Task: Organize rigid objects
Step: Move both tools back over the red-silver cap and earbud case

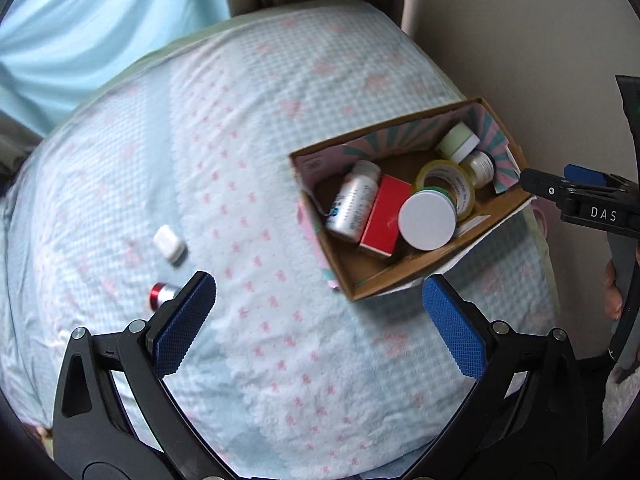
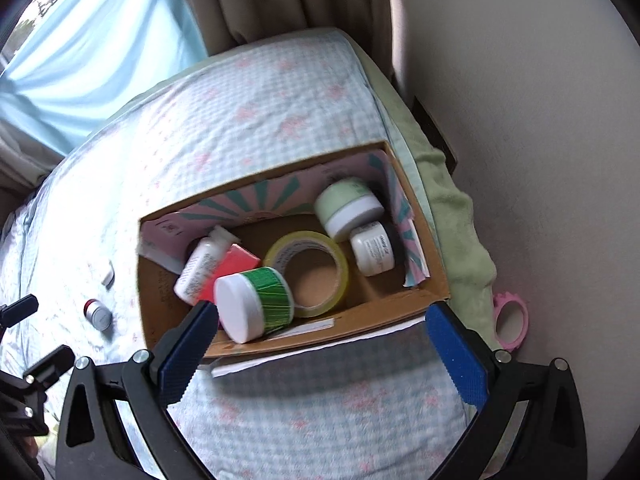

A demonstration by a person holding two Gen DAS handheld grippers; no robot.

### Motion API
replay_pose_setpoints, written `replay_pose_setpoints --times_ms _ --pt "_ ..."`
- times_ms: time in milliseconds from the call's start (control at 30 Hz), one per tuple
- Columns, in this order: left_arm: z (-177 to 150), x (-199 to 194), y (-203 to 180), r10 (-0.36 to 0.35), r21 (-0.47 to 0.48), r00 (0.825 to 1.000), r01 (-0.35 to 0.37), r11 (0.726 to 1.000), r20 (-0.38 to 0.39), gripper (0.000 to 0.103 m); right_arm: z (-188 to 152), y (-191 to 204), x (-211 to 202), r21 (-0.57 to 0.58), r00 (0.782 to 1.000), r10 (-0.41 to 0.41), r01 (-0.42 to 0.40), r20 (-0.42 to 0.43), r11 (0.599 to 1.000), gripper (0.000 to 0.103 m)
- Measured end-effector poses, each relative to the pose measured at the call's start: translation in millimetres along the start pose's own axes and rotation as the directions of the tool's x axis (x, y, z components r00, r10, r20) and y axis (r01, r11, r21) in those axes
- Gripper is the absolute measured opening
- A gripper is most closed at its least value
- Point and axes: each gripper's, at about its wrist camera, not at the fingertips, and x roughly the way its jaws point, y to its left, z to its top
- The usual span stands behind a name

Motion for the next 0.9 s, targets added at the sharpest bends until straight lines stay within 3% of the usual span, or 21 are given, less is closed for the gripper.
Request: replay_pose_setpoints --times_ms 367,500,900 --pt "-66.6 -54.5 99.3 0.053 -0.18 0.996 -0.039 0.983 0.074 0.103 6.9 95.2 -51.6 -0.156 0.998 0.049 -0.042 0.041 0.987 0.103" --pt "-86.5 -56.7 133.1 0.082 -0.239 0.995 -0.065 0.969 0.061 0.103 16.6 140.6 -55.4 -0.236 0.998 0.062 -0.055 0.023 0.97 0.103" --pt "-118.6 -19.5 209.5 0.115 -0.319 0.993 -0.111 0.941 -0.005 0.103 46.5 288.4 -7.8 -0.41 0.987 0.144 -0.162 -0.074 0.898 0.103"
